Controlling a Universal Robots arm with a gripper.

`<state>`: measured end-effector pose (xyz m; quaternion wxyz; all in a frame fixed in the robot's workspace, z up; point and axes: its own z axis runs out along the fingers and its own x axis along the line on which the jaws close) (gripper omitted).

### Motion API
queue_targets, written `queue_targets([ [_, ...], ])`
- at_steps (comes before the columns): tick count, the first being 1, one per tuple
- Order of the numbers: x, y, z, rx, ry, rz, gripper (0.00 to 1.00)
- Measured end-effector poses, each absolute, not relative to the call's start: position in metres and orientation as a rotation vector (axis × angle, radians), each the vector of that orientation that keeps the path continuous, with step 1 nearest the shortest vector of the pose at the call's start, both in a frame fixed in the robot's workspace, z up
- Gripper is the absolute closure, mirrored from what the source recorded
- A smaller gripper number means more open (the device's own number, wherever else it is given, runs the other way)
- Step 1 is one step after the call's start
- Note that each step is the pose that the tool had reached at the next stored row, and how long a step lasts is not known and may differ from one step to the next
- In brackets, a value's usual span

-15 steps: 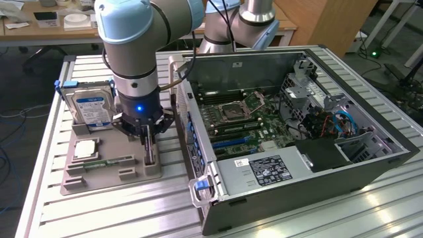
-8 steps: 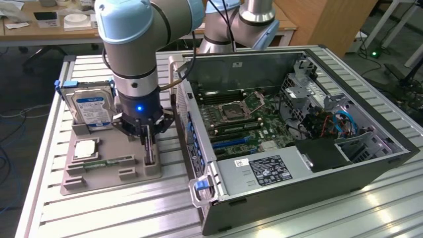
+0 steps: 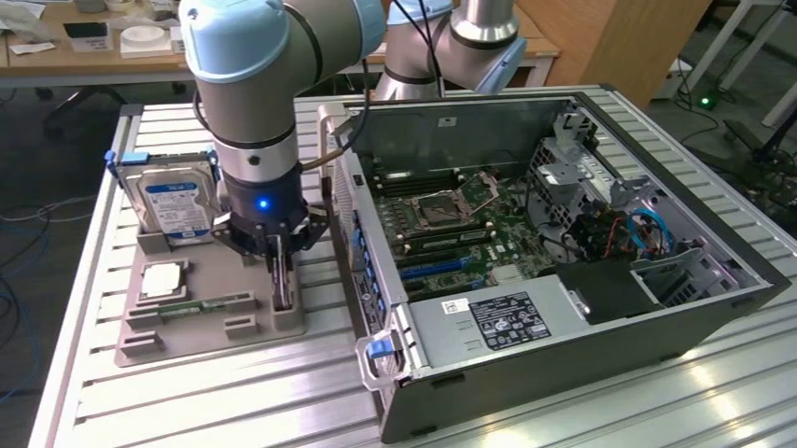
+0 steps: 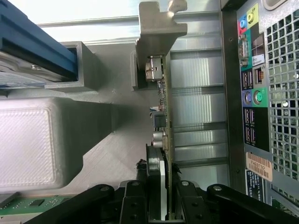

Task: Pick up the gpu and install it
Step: 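Pick up the gpu and move the gpu toward the slot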

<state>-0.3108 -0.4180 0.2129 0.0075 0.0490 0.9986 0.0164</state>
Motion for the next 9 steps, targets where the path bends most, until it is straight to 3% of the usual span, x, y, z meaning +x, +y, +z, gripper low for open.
queue_targets([
  [9,-0.3108,-0.418,0.2129,0.153,3.122,0.051,0.72],
])
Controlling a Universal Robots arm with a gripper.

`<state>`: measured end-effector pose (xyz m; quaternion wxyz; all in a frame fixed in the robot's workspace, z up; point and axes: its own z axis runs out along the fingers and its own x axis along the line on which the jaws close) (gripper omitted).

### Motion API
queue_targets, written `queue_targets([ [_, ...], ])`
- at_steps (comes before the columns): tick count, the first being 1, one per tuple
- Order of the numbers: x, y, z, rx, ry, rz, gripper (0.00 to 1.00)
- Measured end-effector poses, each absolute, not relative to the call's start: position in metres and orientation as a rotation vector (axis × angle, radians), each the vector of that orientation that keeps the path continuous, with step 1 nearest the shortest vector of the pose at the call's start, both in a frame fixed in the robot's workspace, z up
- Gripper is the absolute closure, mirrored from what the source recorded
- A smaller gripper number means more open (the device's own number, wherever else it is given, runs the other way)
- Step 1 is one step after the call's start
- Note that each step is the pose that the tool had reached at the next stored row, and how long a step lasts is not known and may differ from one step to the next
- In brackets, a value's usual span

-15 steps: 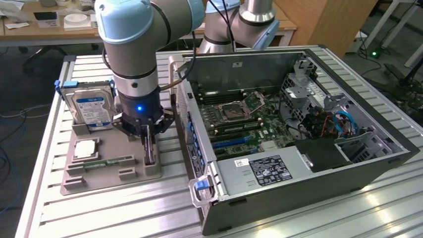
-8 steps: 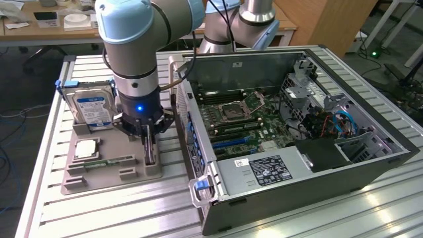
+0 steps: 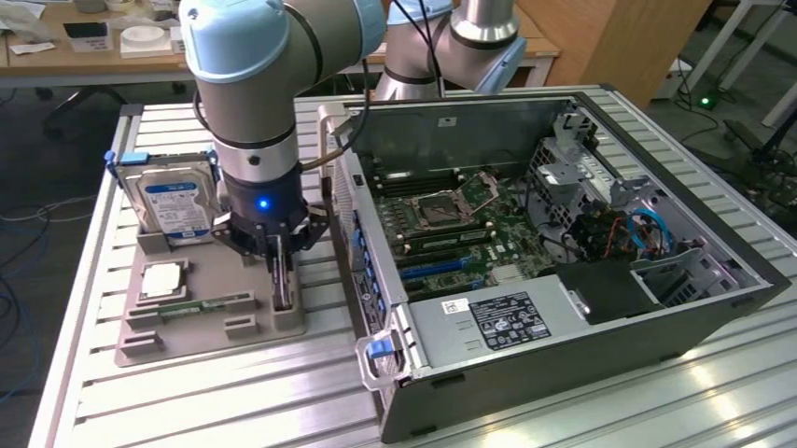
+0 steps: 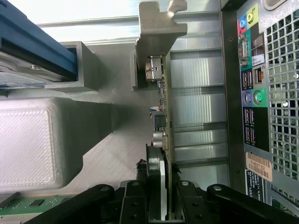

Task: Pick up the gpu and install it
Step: 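Pick up the gpu and move the gpu toward the slot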

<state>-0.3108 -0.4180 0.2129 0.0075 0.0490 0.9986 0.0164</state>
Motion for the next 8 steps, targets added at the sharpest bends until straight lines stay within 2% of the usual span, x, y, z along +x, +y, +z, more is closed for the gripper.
queue_targets([
  [8,-0.3108,-0.418,0.2227,0.153,3.123,0.051,0.72],
])
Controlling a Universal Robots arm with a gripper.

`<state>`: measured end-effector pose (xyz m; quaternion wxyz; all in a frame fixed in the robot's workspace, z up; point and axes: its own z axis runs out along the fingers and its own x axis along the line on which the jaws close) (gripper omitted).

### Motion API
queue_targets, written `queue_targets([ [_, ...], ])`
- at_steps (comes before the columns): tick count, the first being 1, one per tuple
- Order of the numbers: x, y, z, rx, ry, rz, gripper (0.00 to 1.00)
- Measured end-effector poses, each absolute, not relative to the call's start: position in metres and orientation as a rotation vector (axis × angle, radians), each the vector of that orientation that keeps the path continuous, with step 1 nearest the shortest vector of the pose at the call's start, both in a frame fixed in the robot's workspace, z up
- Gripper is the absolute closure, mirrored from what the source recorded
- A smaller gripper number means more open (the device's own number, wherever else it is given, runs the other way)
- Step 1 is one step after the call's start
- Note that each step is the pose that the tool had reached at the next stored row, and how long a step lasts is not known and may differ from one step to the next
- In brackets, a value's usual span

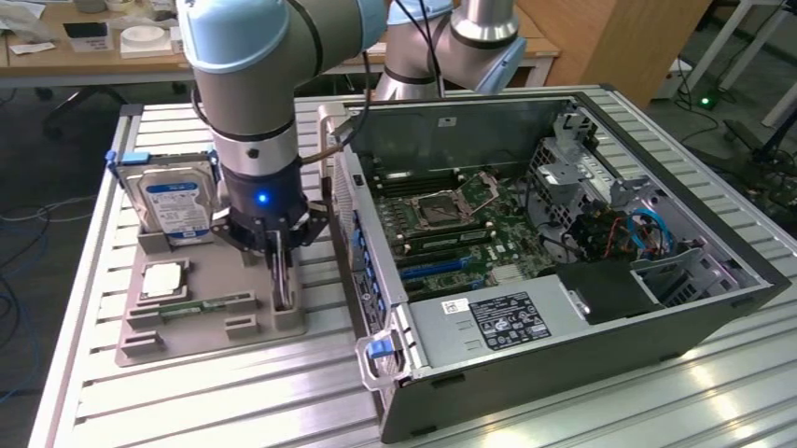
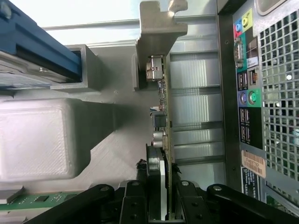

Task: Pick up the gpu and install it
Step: 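Pick up the gpu and move the gpu toward the slot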

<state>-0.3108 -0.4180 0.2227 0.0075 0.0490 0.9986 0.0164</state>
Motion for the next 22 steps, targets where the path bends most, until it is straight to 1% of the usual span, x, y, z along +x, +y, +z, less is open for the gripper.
queue_targets([
  [8,-0.311,-0.418,0.249,0.153,3.122,0.052,0.72],
  [22,-0.311,-0.418,0.309,0.153,3.122,0.053,0.72],
])
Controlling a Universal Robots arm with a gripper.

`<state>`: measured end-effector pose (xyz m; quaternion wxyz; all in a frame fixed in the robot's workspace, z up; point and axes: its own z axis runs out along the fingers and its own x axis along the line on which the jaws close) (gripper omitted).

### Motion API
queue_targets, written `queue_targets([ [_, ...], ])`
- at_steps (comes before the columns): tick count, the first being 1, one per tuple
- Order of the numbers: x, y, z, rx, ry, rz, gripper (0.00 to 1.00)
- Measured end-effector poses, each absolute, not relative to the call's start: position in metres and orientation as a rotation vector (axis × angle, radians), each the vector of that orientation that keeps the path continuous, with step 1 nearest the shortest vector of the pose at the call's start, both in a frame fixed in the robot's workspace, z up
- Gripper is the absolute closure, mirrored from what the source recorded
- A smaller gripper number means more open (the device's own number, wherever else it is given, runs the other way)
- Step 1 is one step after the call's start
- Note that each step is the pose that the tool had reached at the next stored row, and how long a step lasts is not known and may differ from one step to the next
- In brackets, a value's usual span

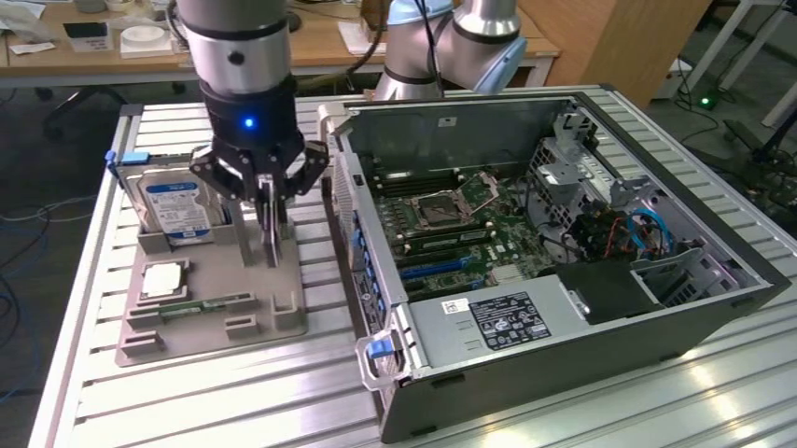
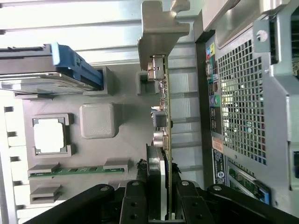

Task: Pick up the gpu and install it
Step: 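Pick up the gpu and move the gpu toward the slot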

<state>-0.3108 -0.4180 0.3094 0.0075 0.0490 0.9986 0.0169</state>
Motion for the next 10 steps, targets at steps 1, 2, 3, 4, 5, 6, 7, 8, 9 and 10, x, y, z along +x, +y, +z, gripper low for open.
queue_targets([
  [1,-0.311,-0.418,0.314,0.153,3.122,0.053,0.72],
  [2,-0.311,-0.418,0.319,0.153,3.122,0.053,0.72],
  [3,-0.311,-0.418,0.323,0.153,3.123,0.053,0.72],
  [4,-0.311,-0.418,0.328,0.153,3.122,0.054,0.72],
  [5,-0.311,-0.418,0.332,0.153,3.123,0.054,0.72],
  [6,-0.311,-0.418,0.337,0.153,3.122,0.054,0.72],
  [7,-0.311,-0.418,0.341,0.153,3.122,0.054,0.72],
  [8,-0.311,-0.418,0.346,0.153,3.122,0.055,0.72],
  [9,-0.311,-0.418,0.35,0.153,3.123,0.055,0.72],
  [10,-0.311,-0.418,0.355,0.153,3.123,0.055,0.72],
])
